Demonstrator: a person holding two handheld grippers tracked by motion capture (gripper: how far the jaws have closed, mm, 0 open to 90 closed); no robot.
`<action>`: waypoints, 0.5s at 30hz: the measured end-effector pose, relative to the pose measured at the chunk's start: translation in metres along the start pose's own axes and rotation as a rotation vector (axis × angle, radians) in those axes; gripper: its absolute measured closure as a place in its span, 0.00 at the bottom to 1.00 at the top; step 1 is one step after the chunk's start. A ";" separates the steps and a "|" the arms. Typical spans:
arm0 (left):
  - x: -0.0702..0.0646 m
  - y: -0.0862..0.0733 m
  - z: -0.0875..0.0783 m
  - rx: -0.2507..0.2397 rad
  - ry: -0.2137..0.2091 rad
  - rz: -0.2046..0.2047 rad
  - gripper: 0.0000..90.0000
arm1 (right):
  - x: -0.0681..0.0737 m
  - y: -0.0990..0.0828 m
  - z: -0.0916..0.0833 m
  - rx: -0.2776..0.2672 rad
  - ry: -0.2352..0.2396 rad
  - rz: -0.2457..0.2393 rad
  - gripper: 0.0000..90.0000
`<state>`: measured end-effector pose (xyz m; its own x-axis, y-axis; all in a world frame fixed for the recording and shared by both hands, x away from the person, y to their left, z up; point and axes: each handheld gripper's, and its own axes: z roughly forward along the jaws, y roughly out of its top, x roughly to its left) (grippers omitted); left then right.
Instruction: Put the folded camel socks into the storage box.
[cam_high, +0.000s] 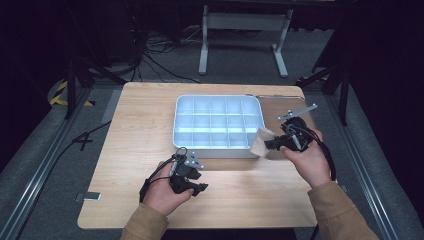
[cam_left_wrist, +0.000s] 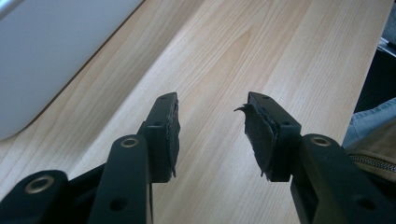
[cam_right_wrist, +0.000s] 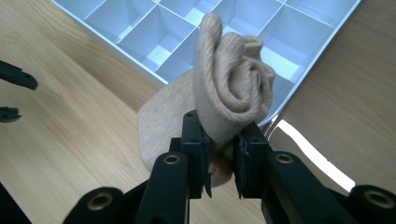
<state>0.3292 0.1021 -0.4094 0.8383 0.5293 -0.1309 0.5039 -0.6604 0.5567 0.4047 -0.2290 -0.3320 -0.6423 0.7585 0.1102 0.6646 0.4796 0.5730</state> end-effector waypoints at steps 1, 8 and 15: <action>0.000 -0.001 -0.001 -0.004 0.005 -0.005 0.61 | -0.001 0.001 0.001 0.005 -0.001 0.000 0.85; 0.000 -0.008 -0.004 -0.002 0.018 -0.017 0.61 | -0.006 0.016 0.022 0.073 -0.045 0.003 0.85; 0.002 -0.014 -0.008 0.002 0.030 -0.024 0.61 | -0.012 0.027 0.041 0.122 -0.065 -0.001 0.85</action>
<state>0.3224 0.1166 -0.4111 0.8193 0.5607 -0.1197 0.5243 -0.6484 0.5519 0.4463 -0.2070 -0.3510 -0.6196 0.7830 0.0541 0.7079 0.5277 0.4695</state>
